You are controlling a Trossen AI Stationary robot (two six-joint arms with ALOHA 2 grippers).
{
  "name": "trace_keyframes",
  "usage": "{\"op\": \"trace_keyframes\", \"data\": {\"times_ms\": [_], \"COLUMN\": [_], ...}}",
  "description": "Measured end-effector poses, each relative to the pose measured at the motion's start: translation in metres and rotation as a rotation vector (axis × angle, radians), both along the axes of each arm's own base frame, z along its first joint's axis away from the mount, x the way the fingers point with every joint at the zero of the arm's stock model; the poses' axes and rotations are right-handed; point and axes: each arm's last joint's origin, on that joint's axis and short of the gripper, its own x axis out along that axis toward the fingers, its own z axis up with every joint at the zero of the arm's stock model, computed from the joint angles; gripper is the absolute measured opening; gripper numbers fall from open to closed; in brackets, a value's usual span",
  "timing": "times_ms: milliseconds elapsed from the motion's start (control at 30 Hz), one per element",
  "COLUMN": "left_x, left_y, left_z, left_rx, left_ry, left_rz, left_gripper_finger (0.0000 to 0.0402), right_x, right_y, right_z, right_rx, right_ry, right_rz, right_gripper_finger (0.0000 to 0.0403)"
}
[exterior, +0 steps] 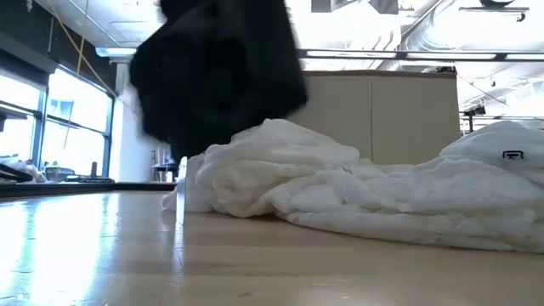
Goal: Sort clothes
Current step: Put the black shorts into the laundry organizer
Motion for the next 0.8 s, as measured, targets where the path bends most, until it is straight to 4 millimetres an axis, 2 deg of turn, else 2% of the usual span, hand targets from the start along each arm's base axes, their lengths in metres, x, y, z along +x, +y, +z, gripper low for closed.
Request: {"op": "trace_keyframes", "data": {"times_ms": [100, 200, 333, 467, 533, 633, 733, 800], "left_x": [-0.007, -0.005, 0.005, 0.018, 0.024, 0.029, 0.034, 0.035], "left_y": [0.0, 0.0, 0.0, 0.0, -0.001, -0.002, -0.002, -0.002], "left_z": [-0.004, -0.018, -0.043, -0.066, -0.077, -0.091, -0.099, -0.104], "left_rx": [-0.012, -0.017, -0.024, -0.05, -0.07, -0.089, -0.113, -0.118], "left_ry": [-0.008, 0.015, 0.07, 0.093, 0.1, 0.121, 0.107, 0.108], "left_rz": [0.005, 0.007, 0.011, 0.014, 0.001, -0.015, -0.008, -0.005], "left_gripper_finger": [0.0093, 0.0093, 0.0093, 0.0093, 0.0093, 0.0093, 0.0093, 0.0093], "right_x": [-0.031, -0.054, -0.077, -0.095, -0.107, -0.13, -0.147, -0.15], "right_y": [-0.009, -0.016, -0.029, -0.044, -0.049, -0.05, -0.048, -0.047], "right_z": [0.036, 0.055, 0.061, 0.062, 0.07, 0.091, 0.105, 0.107], "right_rx": [-0.066, -0.107, -0.11, -0.1, -0.083, -0.037, -0.051, -0.049], "right_ry": [-0.045, -0.034, 0.057, 0.156, 0.122, -0.021, -0.111, -0.134], "right_rz": [-0.13, -0.238, -0.332, -0.589, -0.678, -0.768, -0.753, -0.728], "right_gripper_finger": [0.0004, 0.0004, 0.0004, 0.0004, 0.0004, 0.0003, 0.0003, 0.0003]}}
